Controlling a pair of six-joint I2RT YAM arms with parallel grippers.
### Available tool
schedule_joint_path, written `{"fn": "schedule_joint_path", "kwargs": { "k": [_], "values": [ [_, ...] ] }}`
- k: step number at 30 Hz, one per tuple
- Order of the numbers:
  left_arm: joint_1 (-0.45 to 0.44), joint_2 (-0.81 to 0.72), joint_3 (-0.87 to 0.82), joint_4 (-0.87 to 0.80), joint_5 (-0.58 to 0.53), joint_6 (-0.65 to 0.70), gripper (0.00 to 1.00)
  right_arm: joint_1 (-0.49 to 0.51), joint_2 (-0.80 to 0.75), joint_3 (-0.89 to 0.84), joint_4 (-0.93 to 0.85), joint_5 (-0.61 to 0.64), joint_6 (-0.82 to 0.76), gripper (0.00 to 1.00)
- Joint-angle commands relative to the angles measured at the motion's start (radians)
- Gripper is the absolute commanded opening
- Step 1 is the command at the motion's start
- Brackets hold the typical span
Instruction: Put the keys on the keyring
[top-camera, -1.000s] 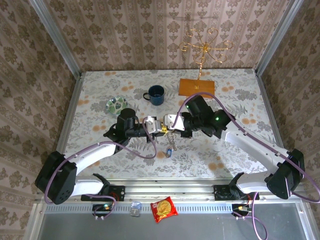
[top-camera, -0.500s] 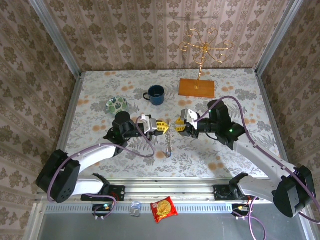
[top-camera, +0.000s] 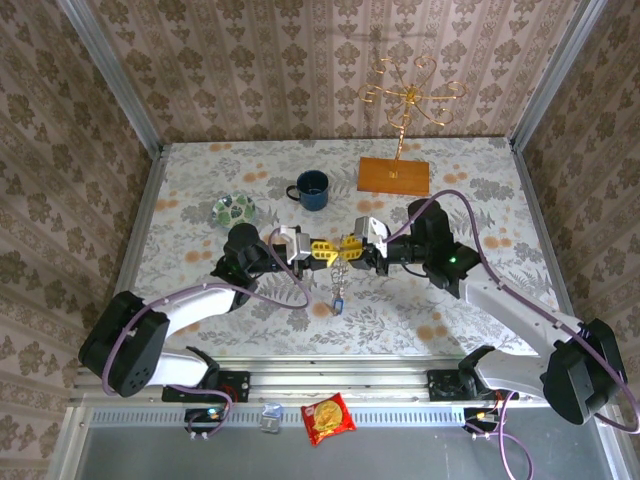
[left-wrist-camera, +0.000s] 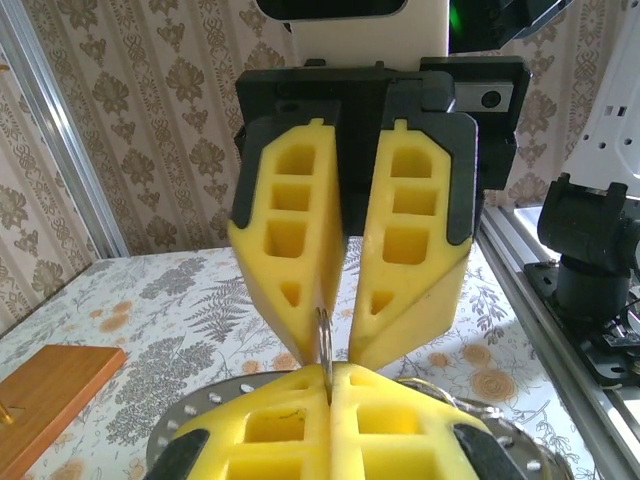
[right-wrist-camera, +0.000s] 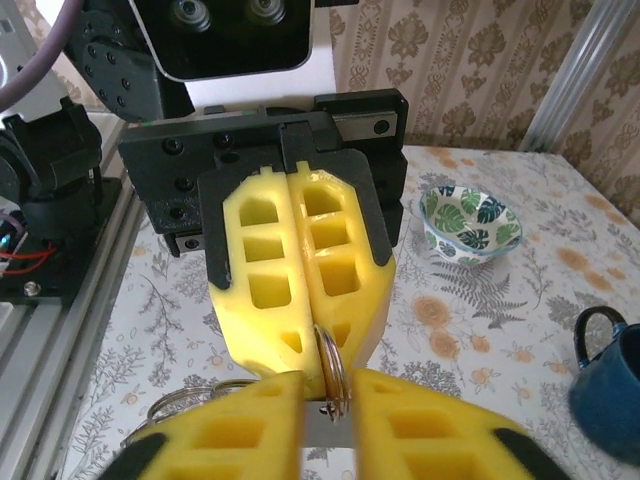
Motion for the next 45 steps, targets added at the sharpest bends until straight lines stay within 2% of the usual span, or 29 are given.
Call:
{"fn": "schedule_joint_path", "kwargs": {
  "k": [1, 3, 4, 5, 7, 10, 14, 16, 22, 24, 27, 29, 30, 31, 32, 34, 38, 41, 45],
  "values": [
    [-0.001, 0.005, 0.005, 0.092, 0.049, -0.048, 0.0, 0.018, 0.023, 0.028, 0.033, -0.049, 0.01, 0.0],
    [0.003, 0.003, 0.005, 0.091, 0.041, -0.049, 0.04, 0.018, 0.026, 0.039, 0.007, -0.05, 0.002, 0.0],
    [0.006, -0.001, 0.002, 0.088, 0.031, -0.049, 0.16, 0.018, 0.026, 0.047, -0.017, -0.047, -0.011, 0.0],
    [0.012, -0.008, -0.002, 0.081, 0.02, -0.042, 0.21, 0.018, 0.023, 0.059, -0.048, -0.036, -0.028, 0.0],
    [0.017, -0.028, -0.004, 0.034, -0.005, -0.007, 0.25, 0.018, 0.019, 0.088, -0.128, -0.005, -0.07, 0.0],
    [0.017, -0.076, 0.012, -0.141, -0.05, 0.095, 0.26, 0.022, 0.027, 0.154, -0.291, 0.054, -0.161, 0.0],
    [0.008, -0.122, 0.06, -0.391, -0.092, 0.231, 0.26, 0.051, 0.063, 0.255, -0.509, 0.153, -0.283, 0.0],
    [0.004, -0.13, 0.075, -0.449, -0.097, 0.262, 0.26, 0.071, 0.081, 0.294, -0.574, 0.197, -0.317, 0.0],
    [-0.005, -0.115, 0.095, -0.452, -0.085, 0.264, 0.24, 0.14, 0.128, 0.38, -0.674, 0.3, -0.374, 0.0],
    [-0.007, -0.108, 0.103, -0.454, -0.083, 0.267, 0.2, 0.162, 0.147, 0.41, -0.709, 0.332, -0.393, 0.0],
    [-0.007, -0.106, 0.105, -0.457, -0.078, 0.273, 0.08, 0.182, 0.166, 0.453, -0.762, 0.348, -0.41, 0.0],
    [-0.007, -0.111, 0.102, -0.456, -0.071, 0.274, 0.0, 0.173, 0.143, 0.442, -0.723, 0.316, -0.383, 0.0],
    [-0.007, -0.114, 0.098, -0.451, -0.068, 0.272, 0.0, 0.159, 0.123, 0.417, -0.673, 0.293, -0.353, 0.08],
    [-0.007, -0.117, 0.092, -0.436, -0.063, 0.266, 0.0, 0.131, 0.091, 0.373, -0.6, 0.24, -0.313, 0.2],
    [-0.007, -0.12, 0.083, -0.411, -0.058, 0.253, 0.0, 0.091, 0.061, 0.323, -0.529, 0.162, -0.27, 0.28],
    [-0.007, -0.121, 0.06, -0.34, -0.048, 0.217, 0.0, 0.013, 0.013, 0.228, -0.351, 0.031, -0.149, 0.33],
    [-0.006, -0.106, 0.024, -0.188, -0.024, 0.124, 0.0, -0.035, -0.016, 0.126, -0.212, -0.068, -0.055, 0.35],
    [-0.006, -0.086, 0.014, -0.115, -0.011, 0.072, 0.0, -0.035, -0.009, 0.094, -0.161, -0.082, -0.025, 0.35],
    [-0.007, -0.071, 0.013, -0.097, 0.002, 0.056, 0.0, -0.033, 0.005, 0.071, -0.12, -0.082, -0.012, 0.34]
  ]
}}
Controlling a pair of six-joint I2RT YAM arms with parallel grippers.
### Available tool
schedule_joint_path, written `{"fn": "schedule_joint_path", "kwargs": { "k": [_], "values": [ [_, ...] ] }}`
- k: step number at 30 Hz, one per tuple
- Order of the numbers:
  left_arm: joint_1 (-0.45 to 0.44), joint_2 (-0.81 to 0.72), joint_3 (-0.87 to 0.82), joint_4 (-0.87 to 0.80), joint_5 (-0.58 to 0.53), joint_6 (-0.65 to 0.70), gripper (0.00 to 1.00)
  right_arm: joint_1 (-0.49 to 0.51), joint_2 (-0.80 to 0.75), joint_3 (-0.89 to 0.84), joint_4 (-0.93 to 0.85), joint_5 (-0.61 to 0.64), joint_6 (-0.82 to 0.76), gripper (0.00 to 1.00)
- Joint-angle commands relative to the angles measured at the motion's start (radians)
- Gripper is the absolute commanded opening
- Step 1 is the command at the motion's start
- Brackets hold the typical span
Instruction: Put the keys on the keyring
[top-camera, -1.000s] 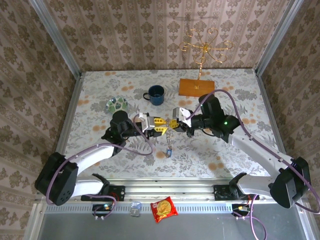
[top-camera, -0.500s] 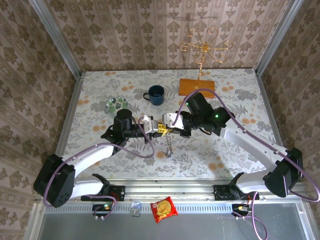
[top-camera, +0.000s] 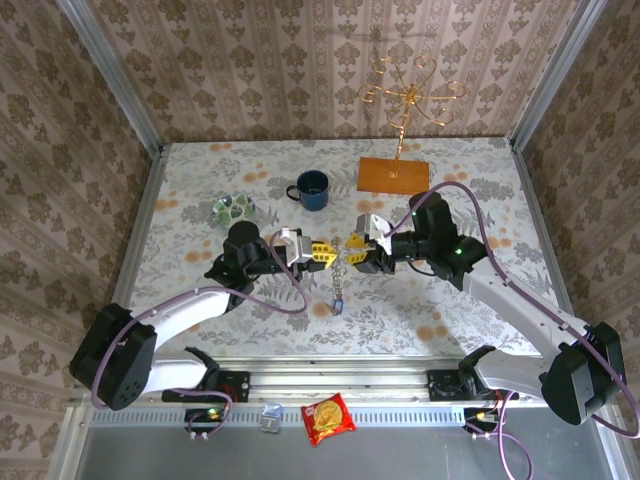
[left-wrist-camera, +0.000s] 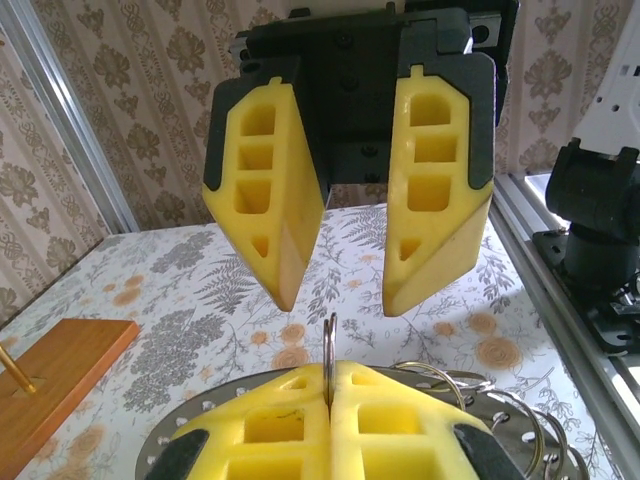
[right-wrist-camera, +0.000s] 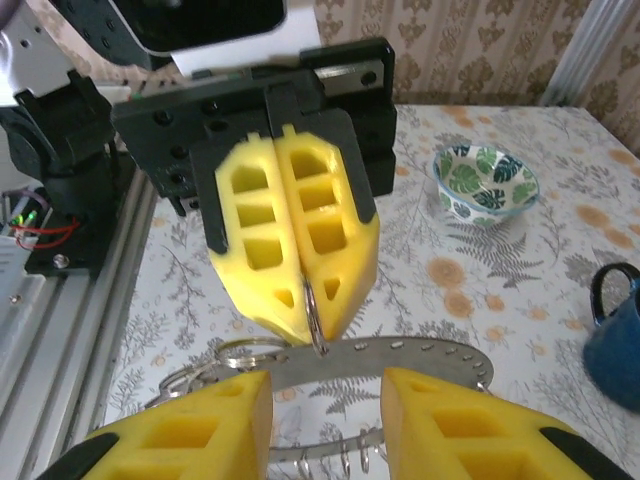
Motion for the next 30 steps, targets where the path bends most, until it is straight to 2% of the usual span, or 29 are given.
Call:
{"fn": "schedule_joint_path", "kwargs": {
  "k": [1, 10, 12, 14, 17, 18, 20, 22, 26, 30],
  "values": [
    [0.0, 0.008, -0.004, 0.108, 0.048, -0.06, 0.0, 0.008, 0.013, -0.019, 0.108, -0.06, 0.056, 0.34],
    [-0.002, 0.04, -0.001, 0.174, 0.069, -0.105, 0.0, 0.037, 0.055, -0.011, 0.153, -0.073, 0.073, 0.26],
    [-0.001, 0.043, -0.001, 0.18, 0.075, -0.11, 0.0, 0.043, 0.063, -0.007, 0.151, -0.081, 0.073, 0.19],
    [-0.001, 0.043, -0.002, 0.181, 0.074, -0.112, 0.0, 0.043, 0.069, -0.001, 0.136, -0.086, 0.065, 0.02],
    [0.001, 0.034, -0.007, 0.177, 0.061, -0.11, 0.01, 0.043, 0.069, 0.027, 0.06, -0.073, 0.024, 0.0],
    [0.004, 0.03, -0.008, 0.17, 0.054, -0.106, 0.07, 0.043, 0.069, 0.037, 0.031, -0.065, 0.009, 0.0],
    [0.003, 0.016, -0.008, 0.13, 0.026, -0.083, 0.19, 0.045, 0.068, 0.065, -0.039, -0.037, -0.03, 0.0],
    [0.003, -0.001, 0.002, 0.057, -0.002, -0.043, 0.23, 0.047, 0.069, 0.099, -0.114, -0.006, -0.076, 0.0],
    [-0.017, -0.021, 0.065, -0.175, -0.047, 0.085, 0.2, 0.068, 0.094, 0.184, -0.279, 0.06, -0.166, 0.0],
    [-0.038, -0.025, 0.11, -0.294, -0.08, 0.167, 0.16, 0.113, 0.138, 0.283, -0.449, 0.155, -0.244, 0.0]
  ]
}}
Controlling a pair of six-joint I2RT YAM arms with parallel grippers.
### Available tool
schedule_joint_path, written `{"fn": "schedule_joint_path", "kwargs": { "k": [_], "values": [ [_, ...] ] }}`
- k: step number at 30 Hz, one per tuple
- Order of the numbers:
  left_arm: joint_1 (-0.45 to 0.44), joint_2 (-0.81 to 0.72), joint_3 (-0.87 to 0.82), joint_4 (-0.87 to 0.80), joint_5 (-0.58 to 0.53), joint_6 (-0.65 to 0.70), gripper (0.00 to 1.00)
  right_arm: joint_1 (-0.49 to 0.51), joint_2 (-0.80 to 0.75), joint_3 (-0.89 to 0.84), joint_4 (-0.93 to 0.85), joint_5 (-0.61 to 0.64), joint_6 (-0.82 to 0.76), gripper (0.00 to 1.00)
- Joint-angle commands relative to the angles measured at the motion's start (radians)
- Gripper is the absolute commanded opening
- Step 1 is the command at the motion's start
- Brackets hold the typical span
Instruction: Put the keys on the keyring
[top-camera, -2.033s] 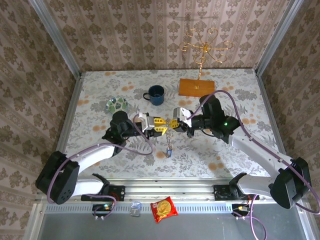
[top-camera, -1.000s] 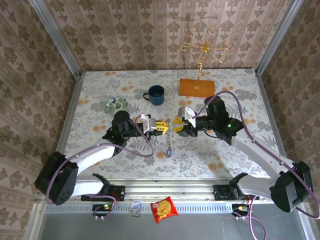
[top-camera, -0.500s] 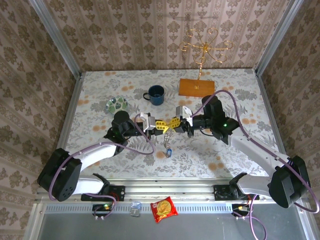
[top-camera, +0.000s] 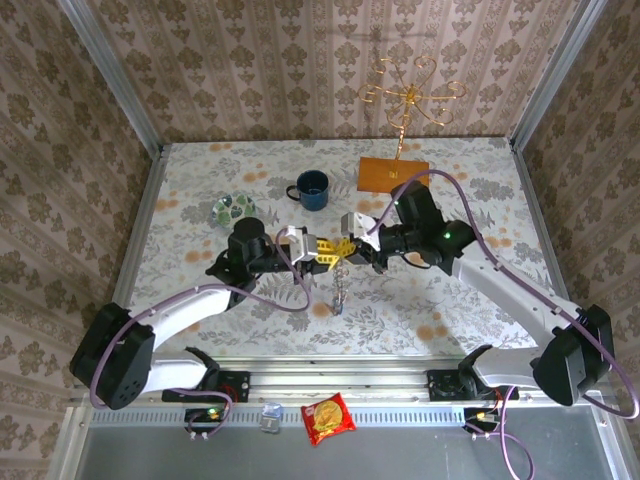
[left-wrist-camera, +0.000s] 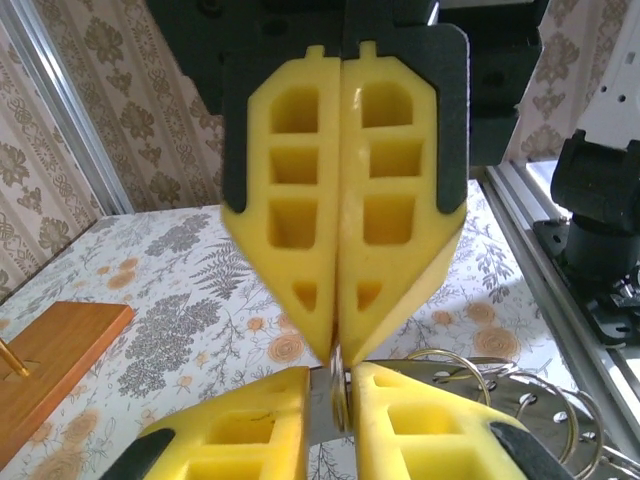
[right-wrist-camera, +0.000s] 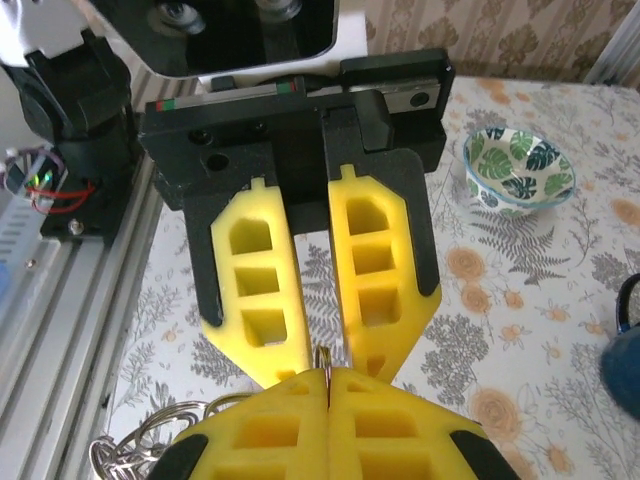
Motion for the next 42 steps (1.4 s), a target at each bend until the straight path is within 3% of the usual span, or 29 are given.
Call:
{"fn": "schedule_joint_path", "kwargs": {
  "k": [1, 5, 7, 10, 11, 13, 15, 17, 23, 30, 33, 35, 40, 42],
  "values": [
    [-0.016, -0.02, 0.055, -0.146, -0.048, 0.11, 0.15, 0.048, 0.035, 0.093, -0.209, 0.1, -0.112, 0.0],
    [-0.016, -0.029, 0.066, -0.178, -0.058, 0.13, 0.09, 0.094, 0.081, 0.184, -0.343, 0.195, -0.183, 0.0],
    [-0.016, -0.032, 0.066, -0.188, -0.056, 0.133, 0.0, 0.1, 0.091, 0.214, -0.377, 0.197, -0.192, 0.0],
    [-0.017, -0.032, 0.064, -0.189, -0.046, 0.136, 0.0, 0.1, 0.077, 0.218, -0.362, 0.16, -0.187, 0.0],
    [-0.017, -0.032, 0.063, -0.184, -0.038, 0.135, 0.0, 0.094, 0.059, 0.201, -0.328, 0.148, -0.17, 0.0],
    [-0.017, -0.033, 0.052, -0.158, -0.02, 0.128, 0.0, 0.07, 0.008, 0.138, -0.202, 0.105, -0.115, 0.23],
    [-0.017, -0.036, 0.032, -0.1, -0.001, 0.105, 0.0, 0.015, -0.053, 0.046, -0.042, 0.015, -0.032, 0.34],
    [-0.015, -0.039, 0.01, -0.027, 0.013, 0.076, 0.0, -0.029, -0.098, -0.046, 0.094, -0.055, 0.049, 0.35],
    [-0.009, -0.026, -0.016, 0.097, 0.054, 0.008, 0.0, -0.034, -0.107, -0.137, 0.202, -0.076, 0.123, 0.36],
    [-0.009, -0.007, -0.024, 0.155, 0.083, -0.031, 0.0, -0.031, -0.077, -0.157, 0.256, -0.086, 0.152, 0.29],
    [-0.008, 0.004, -0.023, 0.174, 0.087, -0.041, 0.0, -0.028, -0.063, -0.147, 0.245, -0.096, 0.145, 0.17],
    [-0.007, 0.008, -0.023, 0.184, 0.085, -0.046, 0.0, -0.025, -0.054, -0.136, 0.213, -0.098, 0.124, 0.0],
    [-0.004, 0.003, -0.028, 0.18, 0.047, -0.052, 0.0, -0.024, -0.051, -0.106, 0.131, -0.082, 0.068, 0.0],
    [-0.002, -0.002, -0.027, 0.154, 0.012, -0.044, 0.09, -0.02, -0.051, -0.091, 0.095, -0.061, 0.043, 0.0]
  ]
}}
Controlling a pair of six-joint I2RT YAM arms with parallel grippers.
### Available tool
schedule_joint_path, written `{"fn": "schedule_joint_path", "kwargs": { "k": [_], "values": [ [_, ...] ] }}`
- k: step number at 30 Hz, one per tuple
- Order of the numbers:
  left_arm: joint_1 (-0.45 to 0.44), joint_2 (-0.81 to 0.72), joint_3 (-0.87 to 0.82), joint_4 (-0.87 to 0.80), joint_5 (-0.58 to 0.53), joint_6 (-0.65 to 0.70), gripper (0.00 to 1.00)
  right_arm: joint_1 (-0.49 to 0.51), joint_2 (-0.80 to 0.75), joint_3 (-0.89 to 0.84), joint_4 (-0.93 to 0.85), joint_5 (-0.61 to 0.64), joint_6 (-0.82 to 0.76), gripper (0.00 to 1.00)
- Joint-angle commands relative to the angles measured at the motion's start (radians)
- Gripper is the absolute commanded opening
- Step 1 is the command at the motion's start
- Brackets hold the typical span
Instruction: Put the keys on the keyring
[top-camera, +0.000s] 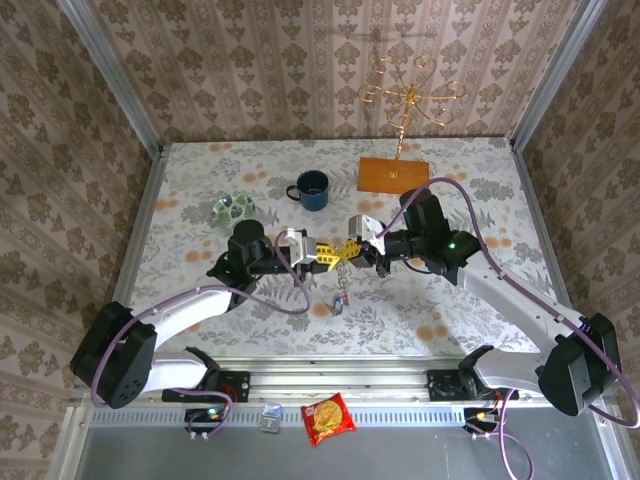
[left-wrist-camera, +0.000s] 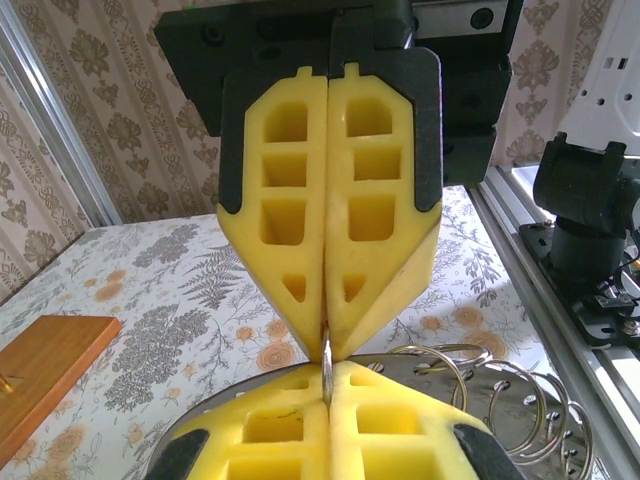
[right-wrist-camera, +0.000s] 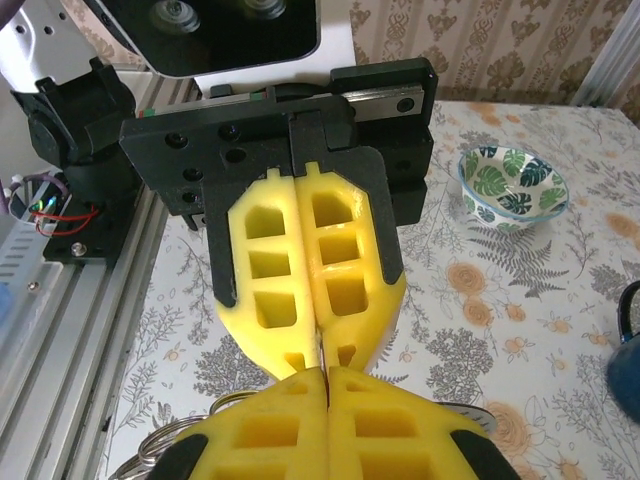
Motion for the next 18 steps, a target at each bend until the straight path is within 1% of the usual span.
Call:
{"fn": "schedule_joint_path", "kwargs": {
  "k": [1, 2, 3, 11, 18],
  "values": [
    [0.0, -0.015, 0.007, 0.038, -0.035, 0.004, 0.11, 0.015, 0.017, 0.056, -0.106, 0.021, -0.057, 0.0],
    [-0.001, -0.018, 0.012, 0.007, -0.045, 0.017, 0.14, 0.017, 0.02, 0.068, -0.132, 0.031, -0.072, 0.0],
    [-0.001, -0.02, 0.018, -0.02, -0.054, 0.029, 0.14, 0.019, 0.024, 0.082, -0.154, 0.041, -0.082, 0.0],
    [-0.009, -0.02, 0.075, -0.227, -0.077, 0.118, 0.13, 0.076, 0.096, 0.213, -0.383, 0.166, -0.206, 0.0],
    [-0.01, -0.023, 0.095, -0.29, -0.084, 0.145, 0.12, 0.118, 0.134, 0.292, -0.493, 0.271, -0.271, 0.0]
  ]
}}
